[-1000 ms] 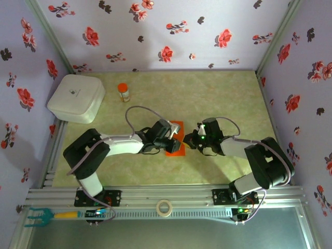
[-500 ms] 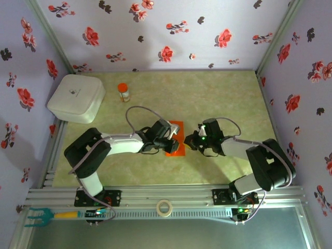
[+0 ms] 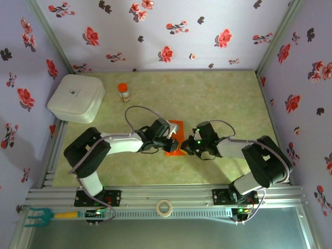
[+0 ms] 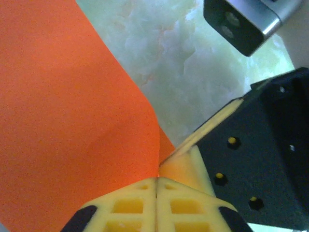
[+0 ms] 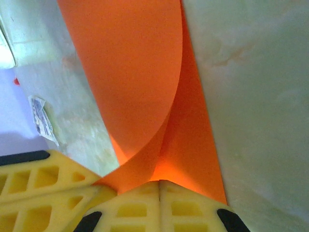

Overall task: Fold a paper plane with a square sheet of paper (pick it up from the middle)
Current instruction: Fold the triangle a second time at the center of the table.

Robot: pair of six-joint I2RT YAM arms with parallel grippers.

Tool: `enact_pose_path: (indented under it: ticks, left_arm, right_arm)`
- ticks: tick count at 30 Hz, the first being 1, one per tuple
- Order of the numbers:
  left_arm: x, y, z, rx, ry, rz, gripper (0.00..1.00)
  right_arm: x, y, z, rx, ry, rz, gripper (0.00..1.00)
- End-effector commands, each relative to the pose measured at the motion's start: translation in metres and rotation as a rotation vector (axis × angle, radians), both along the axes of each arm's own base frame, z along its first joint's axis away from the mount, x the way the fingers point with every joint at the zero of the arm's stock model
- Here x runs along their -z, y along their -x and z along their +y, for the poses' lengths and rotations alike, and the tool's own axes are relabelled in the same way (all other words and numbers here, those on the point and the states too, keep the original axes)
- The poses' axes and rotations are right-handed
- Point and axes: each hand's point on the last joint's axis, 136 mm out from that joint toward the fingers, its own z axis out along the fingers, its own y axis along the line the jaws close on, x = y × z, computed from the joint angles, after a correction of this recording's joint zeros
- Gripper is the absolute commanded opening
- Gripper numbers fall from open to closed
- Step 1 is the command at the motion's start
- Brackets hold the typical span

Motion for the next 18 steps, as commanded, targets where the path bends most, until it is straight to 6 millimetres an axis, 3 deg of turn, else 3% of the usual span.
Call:
enact_pose_path:
  ticks: [1,9,18]
  left_arm:
    - [-0.0078,-0.003,-0.0007,-0.007,0.033,0.0,0.14]
    - [-0.0019,0.0004,0.003,-0.006,0.041,0.015,0.19]
    - [-0.0027,-0.0014,0.0025,-0.006,0.05,0.004,0.09]
  right_arm:
    - [-0.0081,-0.0093,0.0099,0.019,-0.06,-0.022,0.04]
    - [-0.0047,-0.0102,0.0087,0.034,-0.06,-0.014,0.04]
    - [-0.0051,-0.0096,0.0081,0.035,-0.059,-0.014,0.04]
